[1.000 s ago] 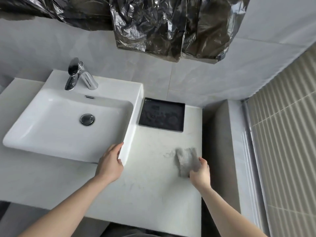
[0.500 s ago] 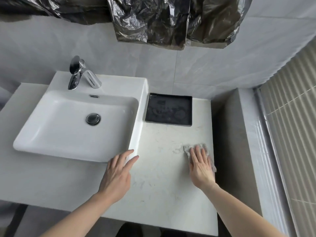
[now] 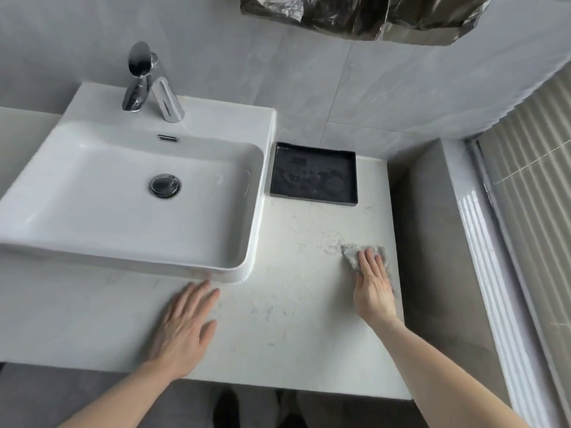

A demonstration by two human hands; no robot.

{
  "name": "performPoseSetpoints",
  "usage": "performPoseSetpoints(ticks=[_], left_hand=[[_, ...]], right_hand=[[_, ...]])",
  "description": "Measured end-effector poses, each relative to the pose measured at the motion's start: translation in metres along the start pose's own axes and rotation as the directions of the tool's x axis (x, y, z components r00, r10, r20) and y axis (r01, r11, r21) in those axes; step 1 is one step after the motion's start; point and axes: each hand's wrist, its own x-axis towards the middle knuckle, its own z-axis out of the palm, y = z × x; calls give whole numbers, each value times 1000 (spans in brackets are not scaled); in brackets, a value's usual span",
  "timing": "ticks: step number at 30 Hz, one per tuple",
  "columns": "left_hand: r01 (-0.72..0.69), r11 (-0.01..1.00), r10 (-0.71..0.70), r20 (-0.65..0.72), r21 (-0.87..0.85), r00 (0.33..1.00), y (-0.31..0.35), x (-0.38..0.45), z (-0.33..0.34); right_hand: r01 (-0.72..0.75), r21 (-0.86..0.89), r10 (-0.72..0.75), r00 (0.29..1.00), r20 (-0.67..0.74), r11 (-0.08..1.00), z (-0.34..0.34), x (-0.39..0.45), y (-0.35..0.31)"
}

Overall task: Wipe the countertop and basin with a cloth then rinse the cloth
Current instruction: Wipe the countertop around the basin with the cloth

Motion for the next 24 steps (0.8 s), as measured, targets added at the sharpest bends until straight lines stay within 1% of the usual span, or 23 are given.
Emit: performPoseSetpoints(ticks=[3, 6, 8, 12, 15, 19, 21, 24], left_hand=[[-10, 1000, 9, -65, -12, 998, 0, -1, 13], [-35, 999, 30, -112, -41, 993, -3, 1, 20], [-44, 998, 37, -135, -49, 990, -5, 3, 23], [-61, 997, 52, -165, -54, 985, -4, -1, 25], [-64, 995, 47, -199, -79, 979, -5, 0, 25], [-79, 994, 59, -234, -76, 970, -6, 4, 28], [-78, 994, 57, -243, -77, 968, -7, 3, 31], [-78, 994, 56, -250, -80, 967, -8, 3, 31]], right_hand=[[-9, 59, 15, 993, -114, 998, 5, -1, -7], [-42, 138, 64, 986, -156, 990, 9, 12, -27], [15, 159, 8, 990, -143, 987, 13, 26, -48], [218, 170, -203, 974, -102, 961, 17, 53, -101], [286, 135, -277, 958, -76, 949, 25, 74, -137], [357, 33, -358, 932, 55, 934, 52, 94, -173], [380, -11, -377, 921, 102, 925, 61, 95, -172], [383, -58, -378, 922, 85, 922, 52, 93, -139]])
